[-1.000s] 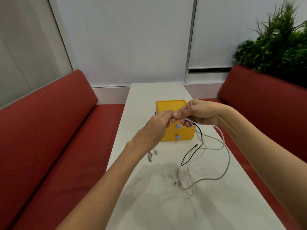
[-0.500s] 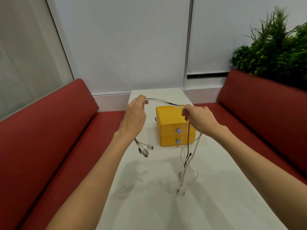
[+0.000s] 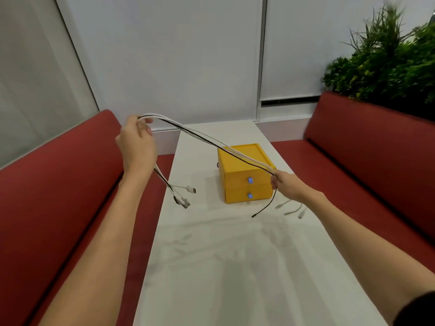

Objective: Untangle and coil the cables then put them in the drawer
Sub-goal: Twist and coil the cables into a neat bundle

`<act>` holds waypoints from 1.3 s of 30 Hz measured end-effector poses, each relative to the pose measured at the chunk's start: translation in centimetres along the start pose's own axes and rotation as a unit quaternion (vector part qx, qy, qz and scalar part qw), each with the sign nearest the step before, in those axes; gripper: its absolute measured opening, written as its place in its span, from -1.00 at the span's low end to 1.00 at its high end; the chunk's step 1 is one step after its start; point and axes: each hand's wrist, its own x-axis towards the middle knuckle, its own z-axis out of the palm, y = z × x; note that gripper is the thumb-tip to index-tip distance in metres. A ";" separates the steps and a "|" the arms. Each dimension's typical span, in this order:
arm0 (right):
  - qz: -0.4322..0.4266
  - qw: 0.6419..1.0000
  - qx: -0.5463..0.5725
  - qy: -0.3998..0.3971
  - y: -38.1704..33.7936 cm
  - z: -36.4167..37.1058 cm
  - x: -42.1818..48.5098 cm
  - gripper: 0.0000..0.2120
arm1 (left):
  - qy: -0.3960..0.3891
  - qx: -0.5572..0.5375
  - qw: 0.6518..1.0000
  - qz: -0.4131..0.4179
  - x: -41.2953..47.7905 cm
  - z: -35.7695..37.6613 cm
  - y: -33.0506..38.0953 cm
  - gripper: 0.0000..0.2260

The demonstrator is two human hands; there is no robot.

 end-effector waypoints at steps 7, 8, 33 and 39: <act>0.072 0.986 -0.083 -0.122 2.8 1.9 -1.4 -0.88 | -0.038 -0.056 0.997 -0.023 0.9 0.1 1.1 -0.73; 0.079 0.979 -0.111 -0.149 2.3 1.5 -1.5 -0.76 | -0.069 -0.035 0.997 0.000 0.5 0.3 1.6 -0.73; -0.251 0.914 -0.242 0.207 -6.7 -1.2 -1.8 -0.62 | -0.250 0.045 0.959 0.127 -11.3 2.5 0.1 -0.80; -0.175 0.946 -0.195 0.191 -3.2 -1.6 -1.4 -0.71 | -0.222 0.039 0.969 0.104 -12.4 0.7 -1.5 -0.82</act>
